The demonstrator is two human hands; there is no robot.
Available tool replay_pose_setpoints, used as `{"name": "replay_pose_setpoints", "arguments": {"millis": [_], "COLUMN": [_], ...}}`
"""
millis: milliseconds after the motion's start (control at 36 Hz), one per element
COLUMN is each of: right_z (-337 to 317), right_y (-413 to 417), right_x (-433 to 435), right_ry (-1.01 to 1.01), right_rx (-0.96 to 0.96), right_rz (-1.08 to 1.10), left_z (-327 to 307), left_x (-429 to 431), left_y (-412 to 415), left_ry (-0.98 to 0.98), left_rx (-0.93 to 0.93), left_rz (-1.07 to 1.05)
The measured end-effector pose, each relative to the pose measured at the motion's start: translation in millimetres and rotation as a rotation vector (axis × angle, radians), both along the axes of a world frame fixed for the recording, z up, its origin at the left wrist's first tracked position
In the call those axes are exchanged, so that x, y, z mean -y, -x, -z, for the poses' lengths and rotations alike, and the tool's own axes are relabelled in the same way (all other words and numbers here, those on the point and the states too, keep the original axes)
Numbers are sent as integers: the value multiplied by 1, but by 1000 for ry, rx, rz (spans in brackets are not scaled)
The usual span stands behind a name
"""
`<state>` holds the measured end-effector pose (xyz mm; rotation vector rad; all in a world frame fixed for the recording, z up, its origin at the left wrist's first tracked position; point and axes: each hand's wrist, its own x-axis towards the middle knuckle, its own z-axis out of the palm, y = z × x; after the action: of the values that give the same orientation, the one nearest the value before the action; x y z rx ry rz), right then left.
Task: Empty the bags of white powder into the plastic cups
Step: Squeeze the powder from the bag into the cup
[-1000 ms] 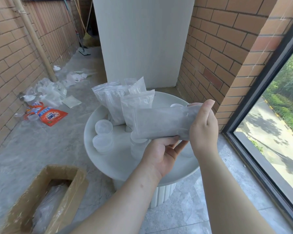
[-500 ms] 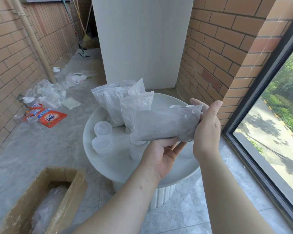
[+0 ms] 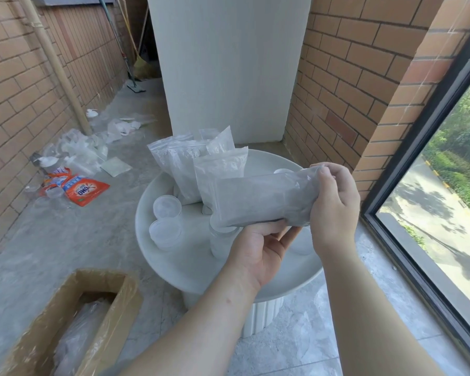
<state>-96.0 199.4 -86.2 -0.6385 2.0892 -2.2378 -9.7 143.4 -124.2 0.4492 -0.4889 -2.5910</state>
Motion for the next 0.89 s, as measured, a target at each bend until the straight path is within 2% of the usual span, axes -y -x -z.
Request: {"name": "replay_pose_setpoints", "arguments": {"millis": [389, 889], "right_z": [0, -9], "right_y": [-1, -10], "right_x": [1, 5], "right_ry": [-62, 4], "right_rx": [-163, -267], "right_rz": [65, 50], "left_z": [-1, 3], "left_x": [-1, 3], "left_y": [-2, -3], "left_ry": [-17, -99], "left_rx": [-28, 15], "left_rz": [8, 23]}}
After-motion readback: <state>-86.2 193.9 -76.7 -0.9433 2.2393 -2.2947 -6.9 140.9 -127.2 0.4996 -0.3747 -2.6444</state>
